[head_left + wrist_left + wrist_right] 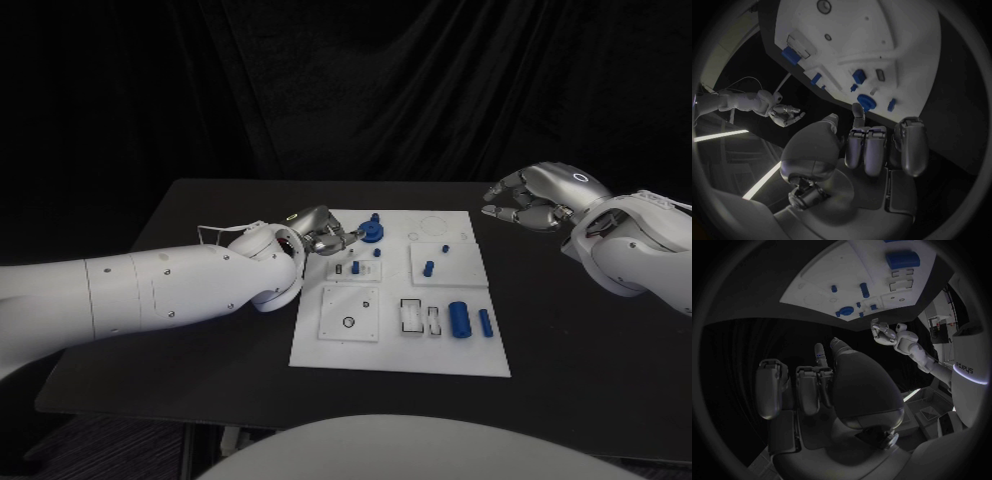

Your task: Assemble the parts on the task board

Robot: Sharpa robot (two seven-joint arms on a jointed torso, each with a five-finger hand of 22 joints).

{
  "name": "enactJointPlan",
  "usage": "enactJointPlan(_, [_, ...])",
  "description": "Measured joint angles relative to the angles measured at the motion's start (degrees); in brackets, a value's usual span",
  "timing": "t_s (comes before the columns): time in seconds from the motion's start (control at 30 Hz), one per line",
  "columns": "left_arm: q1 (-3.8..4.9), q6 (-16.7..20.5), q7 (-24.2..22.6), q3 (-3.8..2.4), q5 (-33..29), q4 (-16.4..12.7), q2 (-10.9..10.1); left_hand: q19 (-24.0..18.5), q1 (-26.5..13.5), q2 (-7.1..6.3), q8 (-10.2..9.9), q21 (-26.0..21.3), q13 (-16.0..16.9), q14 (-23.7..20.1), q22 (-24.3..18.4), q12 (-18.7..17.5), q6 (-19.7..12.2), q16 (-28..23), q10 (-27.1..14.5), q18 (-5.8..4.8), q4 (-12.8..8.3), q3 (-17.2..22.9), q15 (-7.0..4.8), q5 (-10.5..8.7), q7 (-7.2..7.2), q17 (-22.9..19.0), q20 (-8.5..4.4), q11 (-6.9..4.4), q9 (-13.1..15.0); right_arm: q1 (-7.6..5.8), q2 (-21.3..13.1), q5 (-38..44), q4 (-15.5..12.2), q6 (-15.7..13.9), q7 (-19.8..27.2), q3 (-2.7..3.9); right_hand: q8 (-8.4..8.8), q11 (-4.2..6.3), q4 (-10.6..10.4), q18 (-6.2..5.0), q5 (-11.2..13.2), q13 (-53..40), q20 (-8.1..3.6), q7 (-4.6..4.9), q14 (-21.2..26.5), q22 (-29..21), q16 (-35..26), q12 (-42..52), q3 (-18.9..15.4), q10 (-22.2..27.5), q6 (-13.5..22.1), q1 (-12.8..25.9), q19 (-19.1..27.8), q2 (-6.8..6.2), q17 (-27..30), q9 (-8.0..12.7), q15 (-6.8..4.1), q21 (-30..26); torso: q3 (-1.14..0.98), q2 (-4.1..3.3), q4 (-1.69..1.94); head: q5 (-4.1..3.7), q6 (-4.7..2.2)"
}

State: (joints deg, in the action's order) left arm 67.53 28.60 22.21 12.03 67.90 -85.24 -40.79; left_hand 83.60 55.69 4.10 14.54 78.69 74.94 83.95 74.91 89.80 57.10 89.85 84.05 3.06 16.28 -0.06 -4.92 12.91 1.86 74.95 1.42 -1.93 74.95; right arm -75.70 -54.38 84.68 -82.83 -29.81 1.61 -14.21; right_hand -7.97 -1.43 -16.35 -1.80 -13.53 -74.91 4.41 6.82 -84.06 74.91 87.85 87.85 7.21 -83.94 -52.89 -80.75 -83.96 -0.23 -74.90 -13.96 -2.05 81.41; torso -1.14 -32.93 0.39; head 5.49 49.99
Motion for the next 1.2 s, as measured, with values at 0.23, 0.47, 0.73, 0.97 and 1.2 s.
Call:
enactJointPlan(0.23, [4.89, -0.56, -0.57, -0.02, 3.43, -0.30, -0.78, 0.17, 5.62, -0.52, 0.32, 1.67, 0.00, 0.00, 0.00, 0.00, -0.51, 0.00, 0.00, 0.00, -0.65, -0.97, 0.00, -0.13, -0.11, 0.00, -0.16, 0.00, 0.00, 0.00, 0.02, 0.00, -0.17, -0.09, 0.00, 0.00, 0.00, 0.00, 0.00, 0.00, 0.00, 0.00, 0.00, 0.00, 0.00, -0.01, 0.00, 0.00, 0.00, 0.00, 0.00, 0.00, 0.00, 0.00, 0.00, 0.00, 0.00, 0.00, 0.04, 0.01, -0.10, 0.57, 0.00])
enactJointPlan(0.47, [7.80, -6.89, -1.05, 0.01, 5.26, 5.74, 2.20, 0.16, 8.37, -0.65, 0.32, 3.84, 0.00, 0.00, 0.00, 0.00, -0.51, 0.00, 0.00, -0.13, -1.33, -1.55, 0.00, -3.19, -0.11, -0.01, -0.17, 0.00, -0.01, 0.00, 0.40, -0.01, -0.17, -0.11, -0.01, 0.00, 0.00, 0.00, 0.00, 0.00, 0.00, 0.00, 0.00, 0.00, 0.00, -0.01, 0.00, 0.00, 0.00, 0.00, 0.00, 0.00, 0.00, 0.00, 0.00, 0.05, 0.00, 0.00, -0.02, -0.09, -0.08, 0.59, 0.00])
enactJointPlan(0.73, [8.36, -18.80, -0.73, 0.10, 3.79, 14.96, 7.22, 0.16, 7.79, -1.21, 0.32, 4.99, 0.00, 0.00, -0.01, 0.00, 0.36, 0.00, 0.00, -0.96, -0.16, -3.64, 0.01, -5.02, -0.13, -0.01, -0.17, 0.00, -0.01, 0.00, 0.50, -0.02, -0.45, -0.11, -0.03, 0.01, -0.01, 0.00, 0.00, 0.00, -0.20, 0.00, 0.00, -0.21, 0.00, 0.00, 0.00, 0.00, 0.00, 0.00, -0.21, 0.00, 0.00, 0.00, 0.00, 0.04, 0.00, 0.00, -0.17, -0.25, 0.01, 0.39, 0.00])
enactJointPlan(0.97, [8.39, -26.95, 0.83, 0.12, 2.37, 21.31, 10.83, 0.16, 8.10, -1.33, -1.27, 4.49, 0.00, 0.00, -0.01, 0.00, 0.01, 0.00, 0.00, -0.95, -0.52, -4.60, 0.00, -5.01, 0.22, -0.02, -0.17, 0.00, -0.12, 0.00, 0.59, -0.02, -0.54, -0.12, -0.03, 0.01, -0.01, 0.00, 0.00, 0.00, -0.68, 0.00, 0.00, -0.21, 0.00, 0.04, 0.00, 0.00, 0.00, 0.00, -0.21, 0.00, 0.00, 0.00, 0.00, 0.14, 0.00, 0.00, -0.23, -0.40, -0.17, 0.81, 0.00])
enactJointPlan(1.2, [8.39, -32.08, 1.57, 0.12, 1.05, 25.24, 13.02, 0.37, 8.34, -1.09, -4.07, 3.97, 0.00, 0.22, -0.01, 0.00, -0.69, 0.00, -0.06, -0.94, -0.33, -5.86, 0.22, -5.53, 0.92, -0.02, 0.05, 0.06, -2.56, 0.00, 0.84, -0.02, -0.53, -0.13, -0.01, 0.00, -0.01, 0.00, 0.16, 0.00, -1.33, 0.00, 0.00, -0.21, 0.00, 0.03, 0.00, 0.00, 0.15, 0.00, -0.21, -0.23, 0.00, -0.23, 0.00, 0.24, 0.00, 0.00, -0.15, -0.58, -0.34, 1.09, 0.00])
